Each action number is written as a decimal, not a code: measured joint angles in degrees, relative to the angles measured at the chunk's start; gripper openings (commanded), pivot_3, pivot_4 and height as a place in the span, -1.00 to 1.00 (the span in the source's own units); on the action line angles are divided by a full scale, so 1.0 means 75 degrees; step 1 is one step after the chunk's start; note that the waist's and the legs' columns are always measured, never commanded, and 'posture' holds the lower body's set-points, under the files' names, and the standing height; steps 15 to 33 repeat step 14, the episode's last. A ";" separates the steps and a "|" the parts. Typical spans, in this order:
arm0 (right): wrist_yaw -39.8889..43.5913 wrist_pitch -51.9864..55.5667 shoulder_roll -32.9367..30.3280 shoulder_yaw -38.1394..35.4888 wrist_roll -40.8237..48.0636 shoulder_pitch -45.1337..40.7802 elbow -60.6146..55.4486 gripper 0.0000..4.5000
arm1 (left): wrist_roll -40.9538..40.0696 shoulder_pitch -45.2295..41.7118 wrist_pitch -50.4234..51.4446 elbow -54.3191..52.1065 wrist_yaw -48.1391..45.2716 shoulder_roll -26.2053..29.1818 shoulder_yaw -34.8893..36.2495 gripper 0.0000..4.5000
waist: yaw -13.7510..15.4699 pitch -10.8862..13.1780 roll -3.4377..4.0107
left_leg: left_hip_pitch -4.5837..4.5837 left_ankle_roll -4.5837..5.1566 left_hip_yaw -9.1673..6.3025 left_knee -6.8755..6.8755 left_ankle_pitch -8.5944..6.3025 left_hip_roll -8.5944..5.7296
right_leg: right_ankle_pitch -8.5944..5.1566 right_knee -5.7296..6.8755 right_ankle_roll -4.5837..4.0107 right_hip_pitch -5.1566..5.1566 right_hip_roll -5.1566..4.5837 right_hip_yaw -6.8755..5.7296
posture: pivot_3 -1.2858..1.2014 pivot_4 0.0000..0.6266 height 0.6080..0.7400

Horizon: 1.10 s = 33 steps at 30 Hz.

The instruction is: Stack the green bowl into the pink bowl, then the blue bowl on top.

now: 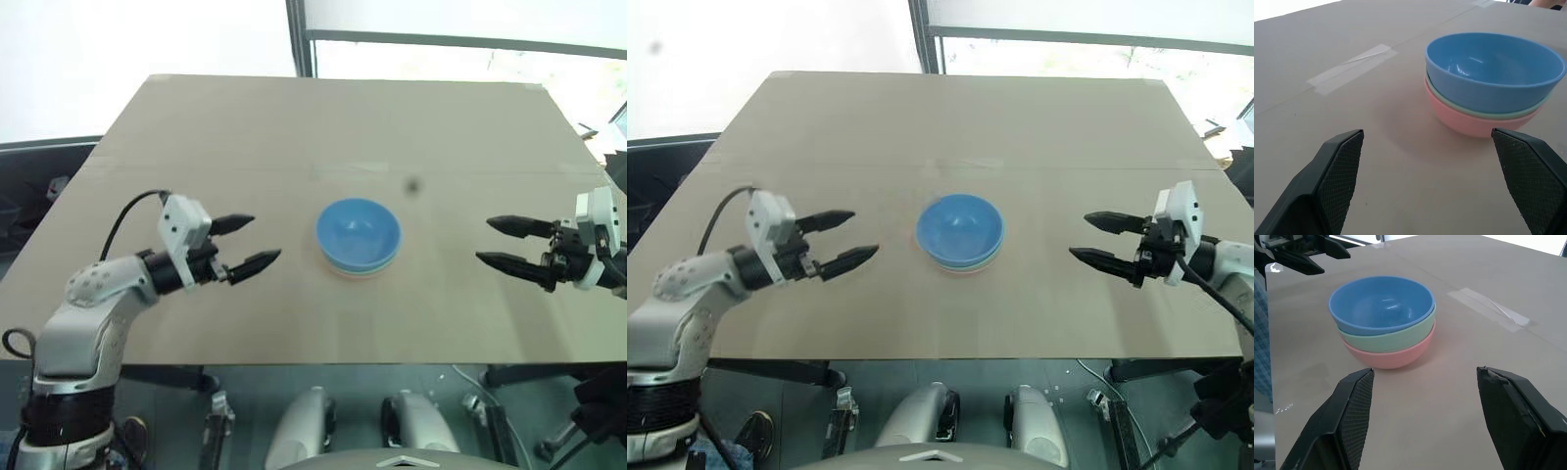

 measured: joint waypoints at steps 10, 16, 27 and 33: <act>0.0298 -0.0089 0.0038 0.0311 -0.0073 -0.0383 0.0434 0.55 | 0.0072 0.0159 -0.0249 0.0160 0.0476 0.0006 0.0299 0.96 | -0.0007 0.0000 0.0001 | -0.0002 0.0012 0.0000 -0.0006 -0.0009 -0.0001 | 0.0000 -0.0006 -0.0002 -0.0001 -0.0002 0.0000 | 0.03 -0.52 1.00; 0.0311 -0.0088 0.0038 0.0421 -0.0083 -0.0527 0.0493 0.55 | 0.0112 0.0139 -0.0342 0.0161 0.0542 0.0007 0.0273 0.96 | -0.0010 0.0000 0.0002 | -0.0002 0.0014 0.0000 -0.0008 -0.0010 -0.0001 | 0.0000 -0.0007 -0.0002 -0.0003 -0.0004 0.0000 | 0.03 -0.52 1.00; 0.0311 -0.0088 0.0038 0.0421 -0.0083 -0.0527 0.0493 0.55 | 0.0112 0.0139 -0.0342 0.0161 0.0542 0.0007 0.0273 0.96 | -0.0010 0.0000 0.0002 | -0.0002 0.0014 0.0000 -0.0008 -0.0010 -0.0001 | 0.0000 -0.0007 -0.0002 -0.0003 -0.0004 0.0000 | 0.03 -0.52 1.00; 0.0311 -0.0088 0.0038 0.0421 -0.0083 -0.0527 0.0493 0.55 | 0.0112 0.0139 -0.0342 0.0161 0.0542 0.0007 0.0273 0.96 | -0.0010 0.0000 0.0002 | -0.0002 0.0014 0.0000 -0.0008 -0.0010 -0.0001 | 0.0000 -0.0007 -0.0002 -0.0003 -0.0004 0.0000 | 0.03 -0.52 1.00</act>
